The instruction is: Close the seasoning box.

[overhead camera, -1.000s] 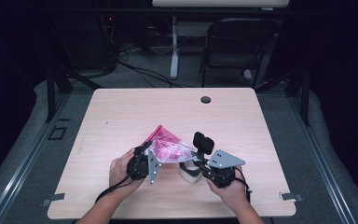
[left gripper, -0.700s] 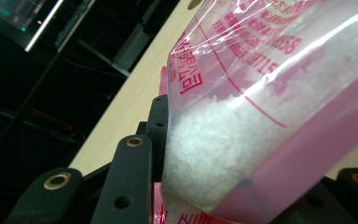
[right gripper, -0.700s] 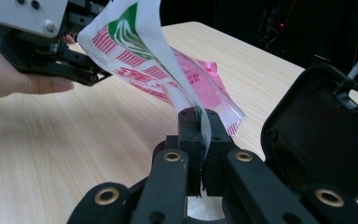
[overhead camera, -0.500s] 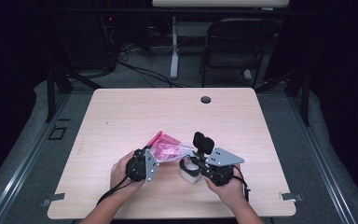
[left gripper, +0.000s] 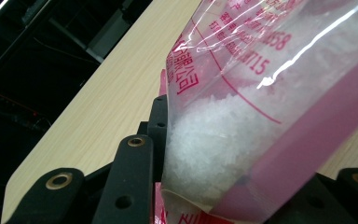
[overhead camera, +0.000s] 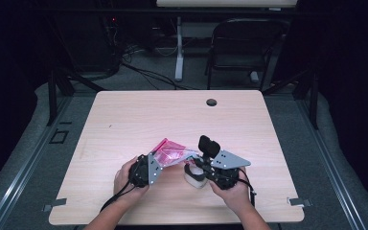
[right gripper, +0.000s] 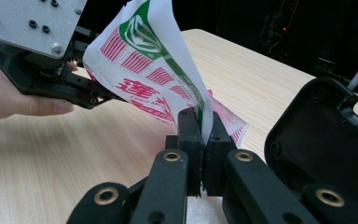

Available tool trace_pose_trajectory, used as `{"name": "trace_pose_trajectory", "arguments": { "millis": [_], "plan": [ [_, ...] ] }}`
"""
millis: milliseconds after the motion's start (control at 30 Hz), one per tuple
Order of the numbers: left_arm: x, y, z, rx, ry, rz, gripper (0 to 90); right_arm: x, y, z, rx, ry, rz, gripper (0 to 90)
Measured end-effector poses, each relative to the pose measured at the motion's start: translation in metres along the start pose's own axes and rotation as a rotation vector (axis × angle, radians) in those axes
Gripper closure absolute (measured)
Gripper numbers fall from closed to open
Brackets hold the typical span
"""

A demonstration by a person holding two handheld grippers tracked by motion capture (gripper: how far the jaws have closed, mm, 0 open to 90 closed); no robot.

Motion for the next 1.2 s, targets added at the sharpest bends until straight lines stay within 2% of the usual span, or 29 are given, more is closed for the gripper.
{"name": "trace_pose_trajectory", "arguments": {
  "millis": [200,333,700,867,1200],
  "plan": [
    [-0.002,0.0,-0.002,0.009,-0.004,-0.011,70.4,0.0,0.001,0.0,-0.018,0.006,0.008,85.3],
    [-0.004,-0.001,-0.003,0.024,-0.01,-0.023,70.4,-0.001,0.001,0.0,-0.018,0.002,0.009,80.0],
    [-0.008,-0.005,-0.007,0.086,-0.026,-0.069,70.6,-0.001,0.001,-0.001,-0.033,0.005,0.009,74.8],
    [-0.011,-0.007,-0.009,0.128,-0.039,-0.092,70.6,-0.001,0.001,-0.003,-0.031,0.008,0.014,70.7],
    [-0.016,-0.011,-0.013,0.187,-0.065,-0.134,70.6,-0.002,0.003,-0.005,-0.041,0.025,0.006,52.6]
  ]
}}
Point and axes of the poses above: each handheld gripper's, and its own axes: x roughly backward along the jaws, z roughly out of its top, y roughly to its right, the point moved 1 cm from there along -x, roughly forward along the jaws, and after that the axes turned 11 degrees about x, right-handed, at the moved point
